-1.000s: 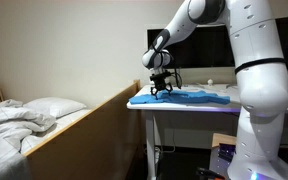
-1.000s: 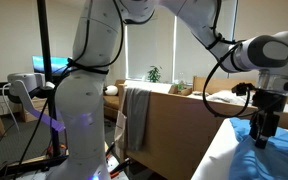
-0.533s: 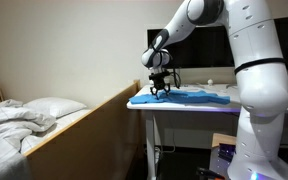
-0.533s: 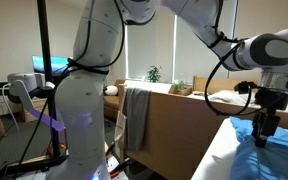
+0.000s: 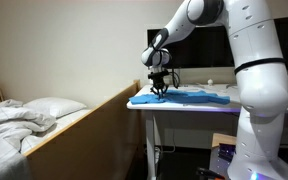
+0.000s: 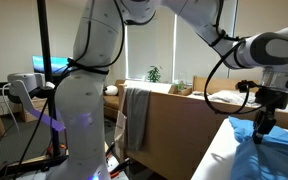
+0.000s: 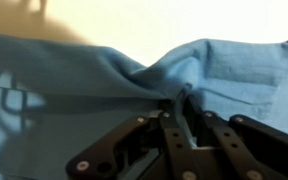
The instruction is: Put the shirt on the board of the bed
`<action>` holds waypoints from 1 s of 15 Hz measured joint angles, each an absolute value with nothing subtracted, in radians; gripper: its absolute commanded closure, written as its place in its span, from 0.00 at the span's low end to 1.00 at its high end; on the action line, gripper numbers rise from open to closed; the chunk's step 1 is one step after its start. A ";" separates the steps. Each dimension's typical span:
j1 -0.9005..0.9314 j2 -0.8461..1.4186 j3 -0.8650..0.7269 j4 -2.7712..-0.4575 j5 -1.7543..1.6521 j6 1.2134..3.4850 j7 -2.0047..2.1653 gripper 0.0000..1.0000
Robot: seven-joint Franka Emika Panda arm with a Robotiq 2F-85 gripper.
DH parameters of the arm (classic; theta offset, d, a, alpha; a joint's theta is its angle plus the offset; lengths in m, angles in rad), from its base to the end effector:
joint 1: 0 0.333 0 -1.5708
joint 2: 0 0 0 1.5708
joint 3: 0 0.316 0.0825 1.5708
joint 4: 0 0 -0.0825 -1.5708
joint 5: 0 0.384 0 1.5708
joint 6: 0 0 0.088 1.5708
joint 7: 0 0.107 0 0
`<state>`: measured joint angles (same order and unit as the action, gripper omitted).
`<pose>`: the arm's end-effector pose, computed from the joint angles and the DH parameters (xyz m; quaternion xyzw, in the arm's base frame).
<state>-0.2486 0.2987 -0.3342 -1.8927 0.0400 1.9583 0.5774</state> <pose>0.5014 -0.3168 0.3391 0.8268 -0.5512 -0.1078 0.0309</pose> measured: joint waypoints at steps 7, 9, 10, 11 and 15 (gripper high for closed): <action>-0.250 0.299 -0.334 -1.890 0.089 1.951 0.578 0.99; -0.247 0.288 -0.328 -1.886 0.110 1.951 0.578 0.99; -0.245 0.276 -0.323 -1.882 0.119 1.953 0.578 0.99; -0.242 0.259 -0.316 -1.877 0.126 1.953 0.578 0.99; -0.227 0.159 -0.286 -1.862 0.161 1.958 0.578 0.99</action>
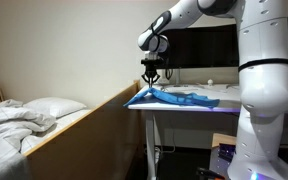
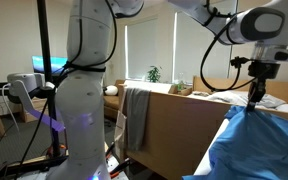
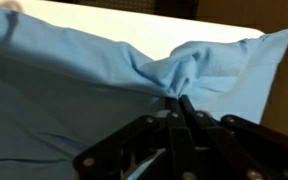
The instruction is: Put the shirt on the board of the bed
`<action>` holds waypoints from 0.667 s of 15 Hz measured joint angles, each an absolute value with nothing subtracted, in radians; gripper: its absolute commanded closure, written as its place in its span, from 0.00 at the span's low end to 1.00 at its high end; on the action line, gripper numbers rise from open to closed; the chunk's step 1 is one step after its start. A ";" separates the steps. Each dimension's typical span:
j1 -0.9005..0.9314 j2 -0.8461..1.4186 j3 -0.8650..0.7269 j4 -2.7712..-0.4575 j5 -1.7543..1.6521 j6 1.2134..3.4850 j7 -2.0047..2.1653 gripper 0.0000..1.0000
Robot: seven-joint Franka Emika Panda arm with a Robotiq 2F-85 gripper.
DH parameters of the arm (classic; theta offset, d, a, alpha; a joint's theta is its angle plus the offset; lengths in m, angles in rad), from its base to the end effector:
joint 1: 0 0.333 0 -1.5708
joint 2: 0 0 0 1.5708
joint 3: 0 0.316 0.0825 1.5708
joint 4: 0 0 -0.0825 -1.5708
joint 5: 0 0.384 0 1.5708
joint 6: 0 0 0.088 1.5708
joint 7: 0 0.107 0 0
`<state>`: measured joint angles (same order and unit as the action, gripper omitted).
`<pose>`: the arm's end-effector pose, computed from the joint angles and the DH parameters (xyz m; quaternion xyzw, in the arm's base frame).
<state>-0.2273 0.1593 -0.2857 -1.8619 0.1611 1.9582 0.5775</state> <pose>0.5259 -0.2767 0.4307 -0.8368 0.5444 0.0292 0.0504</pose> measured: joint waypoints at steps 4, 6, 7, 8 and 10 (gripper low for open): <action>-0.217 0.059 -0.265 -1.861 0.174 1.967 0.578 0.99; -0.217 0.021 -0.258 -1.860 0.174 1.977 0.579 0.99; -0.217 0.003 -0.255 -1.859 0.174 1.986 0.580 0.99; -0.217 -0.014 -0.251 -1.858 0.174 2.003 0.581 0.99; -0.217 -0.046 -0.243 -1.855 0.174 2.048 0.593 0.99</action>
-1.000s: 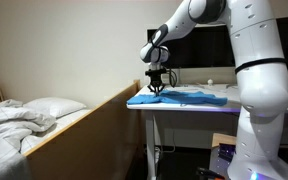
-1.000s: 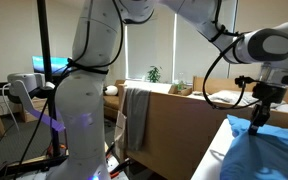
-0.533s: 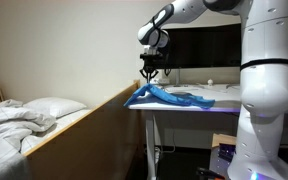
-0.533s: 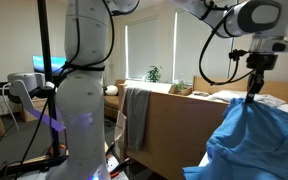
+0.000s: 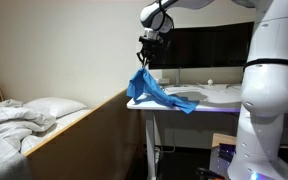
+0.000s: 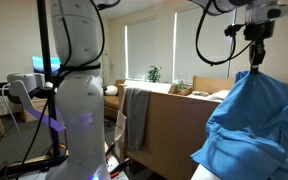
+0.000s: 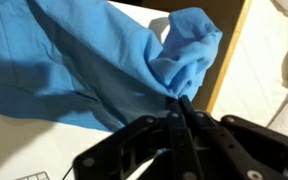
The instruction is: Put the shirt on the board of the bed
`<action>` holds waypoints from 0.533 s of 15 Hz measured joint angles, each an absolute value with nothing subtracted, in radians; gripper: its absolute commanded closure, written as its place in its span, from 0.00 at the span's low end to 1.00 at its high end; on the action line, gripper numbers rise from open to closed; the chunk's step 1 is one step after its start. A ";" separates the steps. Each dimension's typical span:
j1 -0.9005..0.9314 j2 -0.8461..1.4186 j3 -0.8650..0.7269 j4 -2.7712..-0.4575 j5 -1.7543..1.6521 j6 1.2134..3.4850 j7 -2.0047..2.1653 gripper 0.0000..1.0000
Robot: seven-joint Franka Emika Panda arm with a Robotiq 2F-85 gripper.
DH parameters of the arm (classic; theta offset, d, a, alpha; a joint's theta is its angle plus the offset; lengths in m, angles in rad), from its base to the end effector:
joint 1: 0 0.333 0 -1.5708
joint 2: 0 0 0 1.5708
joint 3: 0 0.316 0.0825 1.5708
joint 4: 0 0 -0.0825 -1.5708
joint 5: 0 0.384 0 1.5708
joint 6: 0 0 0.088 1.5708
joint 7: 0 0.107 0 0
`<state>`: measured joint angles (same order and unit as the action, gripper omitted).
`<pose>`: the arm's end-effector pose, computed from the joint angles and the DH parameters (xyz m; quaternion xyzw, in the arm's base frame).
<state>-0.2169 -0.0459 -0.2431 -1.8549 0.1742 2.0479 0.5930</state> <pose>0.5156 -0.2475 0.5590 -0.8392 0.5237 -0.1118 0.0946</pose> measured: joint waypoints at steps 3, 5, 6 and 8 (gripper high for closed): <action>-0.217 -0.093 -0.236 -1.847 0.174 2.126 0.618 0.99; -0.219 -0.119 -0.236 -1.836 0.174 2.162 0.621 0.99; -0.220 -0.129 -0.236 -1.827 0.174 2.170 0.621 0.99; -0.220 -0.143 -0.236 -1.807 0.174 2.171 0.621 0.99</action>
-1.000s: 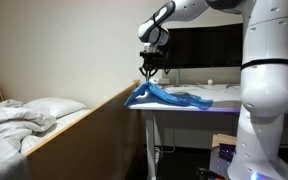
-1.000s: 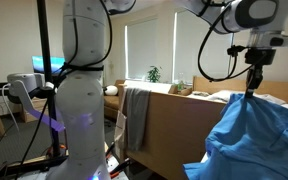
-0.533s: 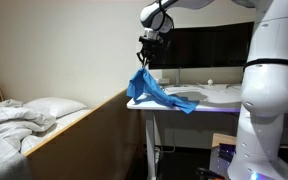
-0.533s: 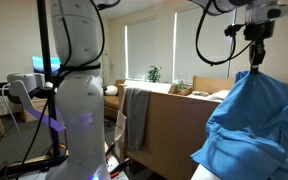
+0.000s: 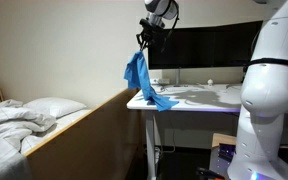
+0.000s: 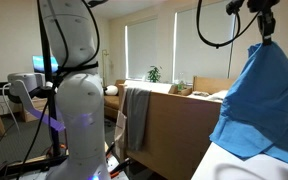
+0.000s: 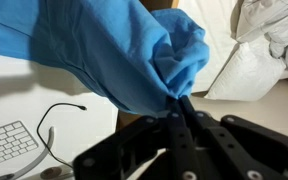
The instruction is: Put the shirt on the board of the bed
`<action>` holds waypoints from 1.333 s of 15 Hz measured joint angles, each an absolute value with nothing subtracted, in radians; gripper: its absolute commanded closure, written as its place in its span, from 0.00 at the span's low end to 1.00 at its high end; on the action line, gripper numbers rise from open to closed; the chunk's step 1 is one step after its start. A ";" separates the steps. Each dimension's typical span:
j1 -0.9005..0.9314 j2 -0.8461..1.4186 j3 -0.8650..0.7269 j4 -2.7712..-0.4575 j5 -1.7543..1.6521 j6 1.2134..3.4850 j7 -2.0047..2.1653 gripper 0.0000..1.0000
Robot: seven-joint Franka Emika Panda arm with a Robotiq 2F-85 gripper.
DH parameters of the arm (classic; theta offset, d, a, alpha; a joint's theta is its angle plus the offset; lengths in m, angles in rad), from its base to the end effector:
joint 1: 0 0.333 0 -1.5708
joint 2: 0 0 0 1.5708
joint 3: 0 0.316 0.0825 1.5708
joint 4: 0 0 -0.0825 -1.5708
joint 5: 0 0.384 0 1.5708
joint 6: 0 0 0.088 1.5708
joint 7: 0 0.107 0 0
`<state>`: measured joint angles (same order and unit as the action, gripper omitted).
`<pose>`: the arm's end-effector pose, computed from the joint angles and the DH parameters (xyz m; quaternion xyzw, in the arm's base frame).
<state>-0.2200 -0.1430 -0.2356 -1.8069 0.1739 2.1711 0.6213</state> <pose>0.4989 -0.2474 0.6516 -0.8103 0.5221 -0.2385 0.1181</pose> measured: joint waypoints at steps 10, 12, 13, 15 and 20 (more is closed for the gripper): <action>-0.150 -0.086 -0.109 -1.775 0.171 2.239 0.677 0.99; -0.122 -0.035 -0.079 -1.745 0.163 2.269 0.722 0.99; -0.107 -0.007 -0.068 -1.725 0.156 2.281 0.743 0.99; -0.075 0.051 -0.051 -1.679 0.135 2.291 0.780 0.99; 0.022 0.201 -0.016 -1.525 0.091 2.291 0.837 0.99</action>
<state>0.0224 0.2011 -0.0163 -1.5252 0.0905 2.2913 0.8372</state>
